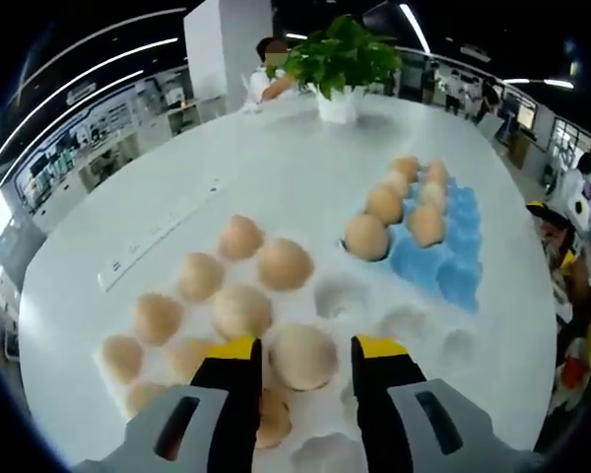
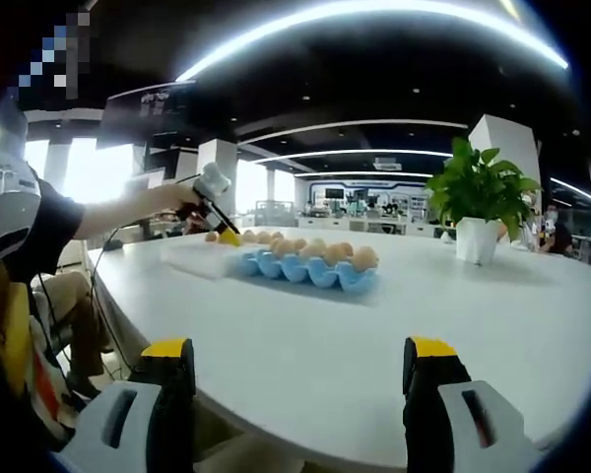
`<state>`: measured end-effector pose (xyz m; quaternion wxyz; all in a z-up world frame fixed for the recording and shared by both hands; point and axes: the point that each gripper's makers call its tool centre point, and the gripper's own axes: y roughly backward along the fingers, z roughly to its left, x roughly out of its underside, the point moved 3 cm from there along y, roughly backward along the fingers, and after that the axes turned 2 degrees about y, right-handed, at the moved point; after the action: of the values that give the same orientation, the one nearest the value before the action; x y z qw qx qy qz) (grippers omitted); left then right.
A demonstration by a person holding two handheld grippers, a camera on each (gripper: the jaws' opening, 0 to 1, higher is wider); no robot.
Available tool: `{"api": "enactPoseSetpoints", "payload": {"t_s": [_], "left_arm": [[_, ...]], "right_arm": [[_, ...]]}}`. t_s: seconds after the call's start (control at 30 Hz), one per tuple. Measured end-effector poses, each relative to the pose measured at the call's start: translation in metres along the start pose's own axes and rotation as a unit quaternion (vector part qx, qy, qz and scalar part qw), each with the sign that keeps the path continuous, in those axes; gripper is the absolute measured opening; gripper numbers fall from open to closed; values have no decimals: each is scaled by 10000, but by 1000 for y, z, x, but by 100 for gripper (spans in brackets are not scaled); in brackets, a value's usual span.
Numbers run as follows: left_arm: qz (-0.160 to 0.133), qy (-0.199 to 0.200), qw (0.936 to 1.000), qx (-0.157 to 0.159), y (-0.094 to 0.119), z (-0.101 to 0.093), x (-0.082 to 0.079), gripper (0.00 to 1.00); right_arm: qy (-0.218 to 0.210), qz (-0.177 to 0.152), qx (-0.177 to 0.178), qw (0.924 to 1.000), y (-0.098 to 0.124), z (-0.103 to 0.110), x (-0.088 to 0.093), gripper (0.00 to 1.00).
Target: Pick up the eggs on the table and place them into the egg tray on the table
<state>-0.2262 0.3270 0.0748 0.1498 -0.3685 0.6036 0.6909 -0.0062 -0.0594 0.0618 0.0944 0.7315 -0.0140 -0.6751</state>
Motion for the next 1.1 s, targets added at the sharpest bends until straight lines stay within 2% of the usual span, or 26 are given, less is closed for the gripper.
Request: {"api": "enactPoseSetpoints", "payload": {"t_s": [0.33, 1.1], "left_arm": [[41, -76, 9999, -93, 1, 2, -1, 26], [57, -117, 9998, -150, 2, 3, -1, 26]], "right_arm": [[5, -8, -8, 10000, 0, 0, -1, 91], [-11, -4, 38, 10000, 3, -2, 0, 91]]}}
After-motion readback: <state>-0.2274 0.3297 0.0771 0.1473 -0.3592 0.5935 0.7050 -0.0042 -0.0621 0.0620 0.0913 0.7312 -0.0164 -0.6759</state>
